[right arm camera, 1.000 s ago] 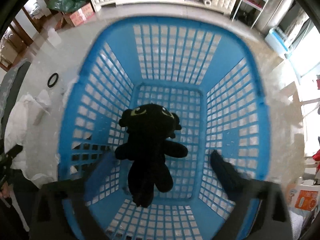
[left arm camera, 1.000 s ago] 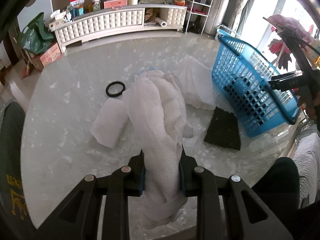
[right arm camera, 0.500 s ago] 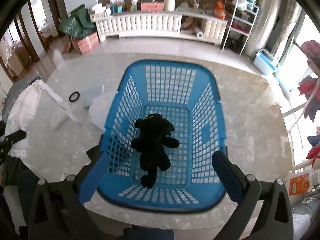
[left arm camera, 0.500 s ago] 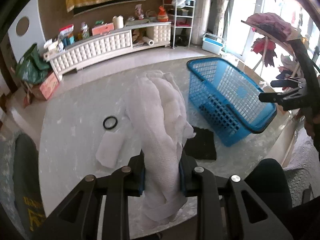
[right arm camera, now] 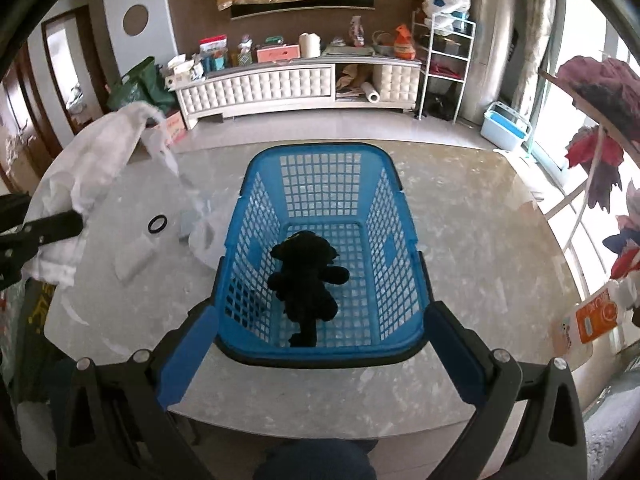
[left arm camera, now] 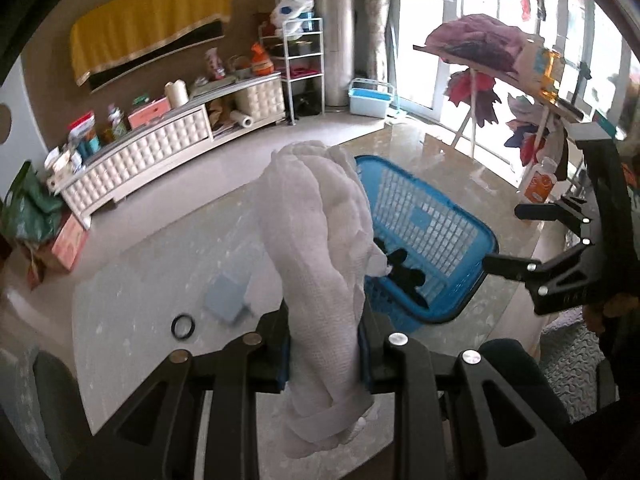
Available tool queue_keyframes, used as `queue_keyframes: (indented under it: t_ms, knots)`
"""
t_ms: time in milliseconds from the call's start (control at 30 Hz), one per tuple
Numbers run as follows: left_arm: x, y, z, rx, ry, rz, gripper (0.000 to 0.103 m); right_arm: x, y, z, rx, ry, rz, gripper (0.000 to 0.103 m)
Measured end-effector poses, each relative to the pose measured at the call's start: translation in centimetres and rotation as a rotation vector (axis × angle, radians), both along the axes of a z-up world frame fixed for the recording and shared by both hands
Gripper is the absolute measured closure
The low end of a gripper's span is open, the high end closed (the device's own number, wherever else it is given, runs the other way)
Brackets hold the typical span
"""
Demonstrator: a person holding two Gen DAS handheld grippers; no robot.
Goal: Organize soft objects
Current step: 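Carry the white mesh cloth with the left tool over the blue basket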
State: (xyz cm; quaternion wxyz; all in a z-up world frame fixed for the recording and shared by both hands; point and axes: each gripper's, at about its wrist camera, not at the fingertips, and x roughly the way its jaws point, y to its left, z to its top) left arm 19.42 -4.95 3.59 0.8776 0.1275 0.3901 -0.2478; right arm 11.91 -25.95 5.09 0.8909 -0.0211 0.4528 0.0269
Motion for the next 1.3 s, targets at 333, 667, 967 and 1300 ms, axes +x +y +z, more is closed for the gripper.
queue_keyframes:
  t_ms: [333,667,967,1300]
  knots:
    - [2.9,-6.4,-0.5,0.028,0.022,-0.104,0.080,0.8,-2.4,-0.5,0.027,-0.026,-0.061,0.000]
    - [6.3,-11.5,-3.6,0.024,0.105,-0.131,0.080,2.1,-5.2,-2.1,0.056,-0.015,-0.108,0.000]
    - [9.1,-15.4,-7.6,0.064,0.189,-0.149,0.080,3.6,-7.4,-4.0,0.054,0.004,-0.164,0.000]
    - [12.0,-18.6,-12.0,0.136,0.273,-0.156,0.080,4.3,-8.4,-5.7,0.056,0.050,-0.210,0.000]
